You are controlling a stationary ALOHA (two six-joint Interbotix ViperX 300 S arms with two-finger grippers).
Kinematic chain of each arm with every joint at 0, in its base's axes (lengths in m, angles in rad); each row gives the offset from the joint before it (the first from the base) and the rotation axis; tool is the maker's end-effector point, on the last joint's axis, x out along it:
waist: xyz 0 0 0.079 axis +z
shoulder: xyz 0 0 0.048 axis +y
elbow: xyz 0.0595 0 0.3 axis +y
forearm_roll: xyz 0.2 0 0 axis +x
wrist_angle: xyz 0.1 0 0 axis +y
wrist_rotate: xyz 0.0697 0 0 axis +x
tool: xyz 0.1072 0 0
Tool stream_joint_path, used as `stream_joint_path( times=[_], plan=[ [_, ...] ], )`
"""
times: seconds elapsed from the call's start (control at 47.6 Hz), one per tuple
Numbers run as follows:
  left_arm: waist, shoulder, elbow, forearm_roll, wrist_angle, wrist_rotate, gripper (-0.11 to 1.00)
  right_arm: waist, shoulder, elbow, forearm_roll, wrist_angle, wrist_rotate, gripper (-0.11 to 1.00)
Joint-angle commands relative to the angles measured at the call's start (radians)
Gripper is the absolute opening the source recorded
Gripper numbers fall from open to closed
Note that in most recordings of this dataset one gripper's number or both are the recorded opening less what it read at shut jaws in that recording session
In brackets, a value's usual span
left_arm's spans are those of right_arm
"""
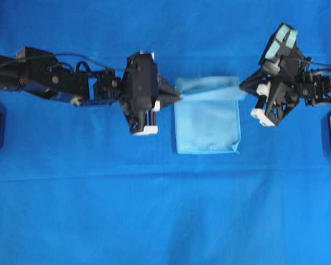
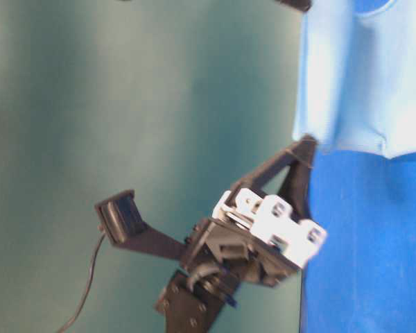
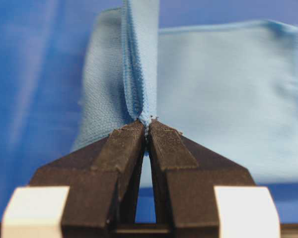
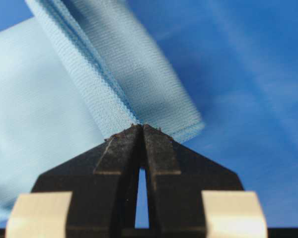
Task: Fold the light blue towel.
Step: 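Fold the top half down onto the bottom half with both grippers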
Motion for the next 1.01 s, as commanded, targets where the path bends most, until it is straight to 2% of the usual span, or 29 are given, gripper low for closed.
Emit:
stream_joint_path(
  times=[0.0, 0.147, 0.399, 0.756, 0.819, 0.882, 0.987],
  plan=[
    [-0.051, -0.031, 0.003, 0.0, 0.0, -0.006, 0.04, 0.058, -0.008, -0.006, 0.005, 0.035, 0.029, 0.02],
    [-0.107, -0.009, 0.012, 0.0, 0.0, -0.02, 0.04, 0.133, 0.017, -0.014, 0.003, 0.08, 0.08, 0.02],
    [-0.12, 0.098, -0.018, 0.0, -0.043, -0.029, 0.04, 0.15, 0.103, -0.015, 0.005, 0.08, 0.095, 0.02],
    [-0.143, 0.12, -0.023, 0.0, -0.054, -0.037, 0.05, 0.179, 0.166, -0.012, 0.011, -0.049, 0.104, 0.02],
    [-0.141, 0.12, -0.025, 0.0, -0.054, -0.037, 0.12, 0.179, 0.176, -0.014, 0.011, -0.054, 0.104, 0.03],
    [-0.14, 0.12, -0.028, 0.0, -0.054, -0.035, 0.24, 0.181, 0.186, -0.017, 0.011, -0.054, 0.104, 0.05],
    [-0.14, 0.12, -0.029, 0.0, -0.054, -0.035, 0.51, 0.187, 0.19, -0.028, 0.011, -0.052, 0.103, 0.33]
  ],
)
